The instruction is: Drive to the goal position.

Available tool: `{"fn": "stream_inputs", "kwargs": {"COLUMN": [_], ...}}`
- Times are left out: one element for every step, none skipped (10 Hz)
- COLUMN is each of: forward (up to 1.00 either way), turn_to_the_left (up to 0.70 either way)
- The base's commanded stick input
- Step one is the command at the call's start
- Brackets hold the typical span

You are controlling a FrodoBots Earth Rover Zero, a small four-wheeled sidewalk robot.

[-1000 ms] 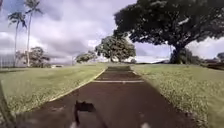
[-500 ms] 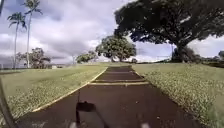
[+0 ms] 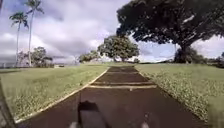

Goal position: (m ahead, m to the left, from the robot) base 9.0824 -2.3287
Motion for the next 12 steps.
{"fn": "stream_inputs", "kwargs": {"forward": [0.7, 0.7, 0.7, 0.7, 0.7, 0.7, 0.7, 0.7, 0.7, 0.7, 0.7, 0.7], "turn_to_the_left": [0.0, 0.0, 0.0, 0.0, 0.0, 0.0, 0.0, 0.0, 0.0, 0.0, 0.0, 0.0]}}
